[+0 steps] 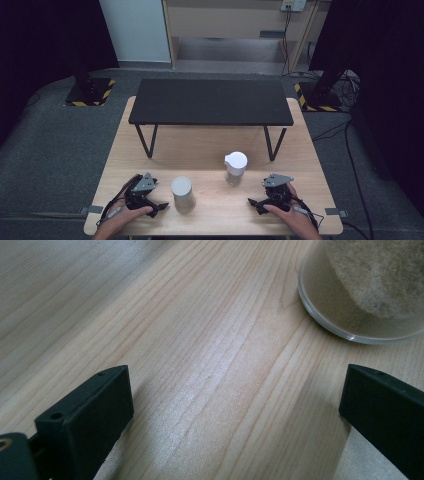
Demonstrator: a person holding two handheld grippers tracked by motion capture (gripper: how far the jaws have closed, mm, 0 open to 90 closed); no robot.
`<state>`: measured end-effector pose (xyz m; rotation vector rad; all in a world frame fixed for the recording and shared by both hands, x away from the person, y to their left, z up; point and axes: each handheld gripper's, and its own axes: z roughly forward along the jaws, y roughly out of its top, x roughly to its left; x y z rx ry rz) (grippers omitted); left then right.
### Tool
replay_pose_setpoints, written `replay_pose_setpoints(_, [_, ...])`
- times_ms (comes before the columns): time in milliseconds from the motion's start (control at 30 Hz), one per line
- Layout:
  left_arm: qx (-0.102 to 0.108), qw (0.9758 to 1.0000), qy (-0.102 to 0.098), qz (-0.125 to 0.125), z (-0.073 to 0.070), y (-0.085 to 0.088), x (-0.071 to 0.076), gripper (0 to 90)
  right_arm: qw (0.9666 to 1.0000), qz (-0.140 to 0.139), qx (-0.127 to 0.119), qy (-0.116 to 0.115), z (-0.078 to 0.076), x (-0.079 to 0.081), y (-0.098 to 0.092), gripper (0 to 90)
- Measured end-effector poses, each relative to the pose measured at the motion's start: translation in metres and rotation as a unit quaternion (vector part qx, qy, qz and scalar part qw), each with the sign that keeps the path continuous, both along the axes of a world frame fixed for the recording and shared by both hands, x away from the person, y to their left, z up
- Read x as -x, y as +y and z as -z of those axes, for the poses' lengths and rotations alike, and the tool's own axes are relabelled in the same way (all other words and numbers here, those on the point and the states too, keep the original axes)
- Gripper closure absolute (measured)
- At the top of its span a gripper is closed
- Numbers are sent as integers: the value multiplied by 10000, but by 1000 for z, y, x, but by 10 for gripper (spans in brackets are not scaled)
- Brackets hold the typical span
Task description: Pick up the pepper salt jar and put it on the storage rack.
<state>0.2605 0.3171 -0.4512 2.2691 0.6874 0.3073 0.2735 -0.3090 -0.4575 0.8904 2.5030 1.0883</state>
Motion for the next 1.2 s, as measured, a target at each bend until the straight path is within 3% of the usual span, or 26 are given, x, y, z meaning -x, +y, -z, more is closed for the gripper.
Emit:
replay_pose_setpoints(967, [97, 9999, 83, 44, -1, 5, 2, 10, 10000, 37, -10, 7, 0, 1, 0, 25])
replay_pose_setpoints(1200, [39, 9999, -3, 110, -7, 5, 9, 10, 10000, 37, -10, 6, 0, 1, 0, 26])
